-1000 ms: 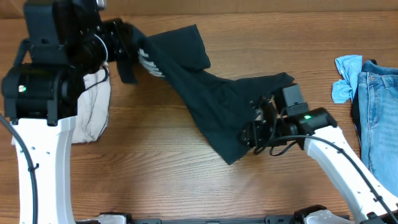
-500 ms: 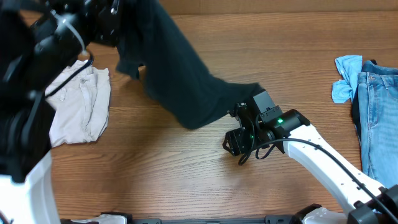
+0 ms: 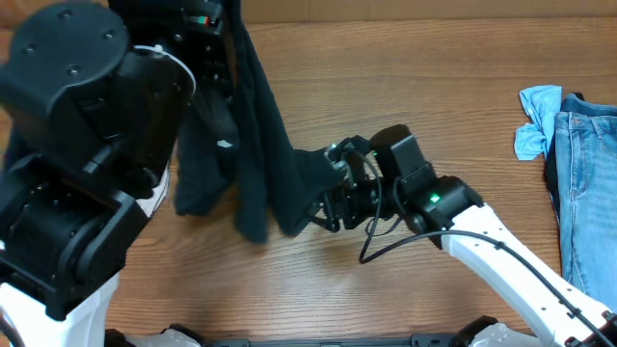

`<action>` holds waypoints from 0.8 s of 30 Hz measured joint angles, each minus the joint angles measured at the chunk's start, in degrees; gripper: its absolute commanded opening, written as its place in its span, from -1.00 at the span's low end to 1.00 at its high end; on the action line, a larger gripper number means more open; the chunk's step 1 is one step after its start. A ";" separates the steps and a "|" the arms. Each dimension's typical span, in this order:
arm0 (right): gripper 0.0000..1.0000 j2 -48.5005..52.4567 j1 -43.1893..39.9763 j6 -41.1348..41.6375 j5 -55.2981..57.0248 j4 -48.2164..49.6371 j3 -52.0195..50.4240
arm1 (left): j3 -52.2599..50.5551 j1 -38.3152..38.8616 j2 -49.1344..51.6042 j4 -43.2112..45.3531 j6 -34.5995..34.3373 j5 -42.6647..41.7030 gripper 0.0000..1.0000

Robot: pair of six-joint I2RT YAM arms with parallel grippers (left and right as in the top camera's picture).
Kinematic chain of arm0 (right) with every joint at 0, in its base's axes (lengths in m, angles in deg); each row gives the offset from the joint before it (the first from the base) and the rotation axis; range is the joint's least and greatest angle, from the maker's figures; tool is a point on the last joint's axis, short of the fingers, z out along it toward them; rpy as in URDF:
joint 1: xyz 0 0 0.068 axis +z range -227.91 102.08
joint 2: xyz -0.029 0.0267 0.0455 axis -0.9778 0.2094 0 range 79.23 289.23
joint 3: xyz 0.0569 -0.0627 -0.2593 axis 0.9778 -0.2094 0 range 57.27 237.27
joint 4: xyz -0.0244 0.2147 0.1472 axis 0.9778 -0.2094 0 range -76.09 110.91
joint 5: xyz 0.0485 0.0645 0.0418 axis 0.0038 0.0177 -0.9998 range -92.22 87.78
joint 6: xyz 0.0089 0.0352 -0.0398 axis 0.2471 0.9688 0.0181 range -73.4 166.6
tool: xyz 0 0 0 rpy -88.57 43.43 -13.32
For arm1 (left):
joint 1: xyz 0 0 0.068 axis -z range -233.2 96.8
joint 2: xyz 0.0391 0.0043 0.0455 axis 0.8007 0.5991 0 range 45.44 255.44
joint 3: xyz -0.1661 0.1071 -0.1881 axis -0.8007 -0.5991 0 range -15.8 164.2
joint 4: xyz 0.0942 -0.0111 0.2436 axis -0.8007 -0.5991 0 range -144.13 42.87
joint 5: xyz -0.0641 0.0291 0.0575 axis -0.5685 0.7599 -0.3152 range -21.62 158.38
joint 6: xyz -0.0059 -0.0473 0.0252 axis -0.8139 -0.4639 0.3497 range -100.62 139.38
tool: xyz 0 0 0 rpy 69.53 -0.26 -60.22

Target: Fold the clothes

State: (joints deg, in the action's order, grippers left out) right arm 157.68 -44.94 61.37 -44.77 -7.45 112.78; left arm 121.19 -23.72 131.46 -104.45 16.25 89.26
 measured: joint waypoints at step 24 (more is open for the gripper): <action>0.35 4.22 15.21 10.67 26.14 20.57 0.02 | 0.00 12.52 3.56 6.58 5.29 19.82 -0.92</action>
State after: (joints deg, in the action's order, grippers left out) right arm 161.90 -29.73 72.03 -18.63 13.12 112.80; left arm 121.19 -11.20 135.02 -97.87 21.54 109.09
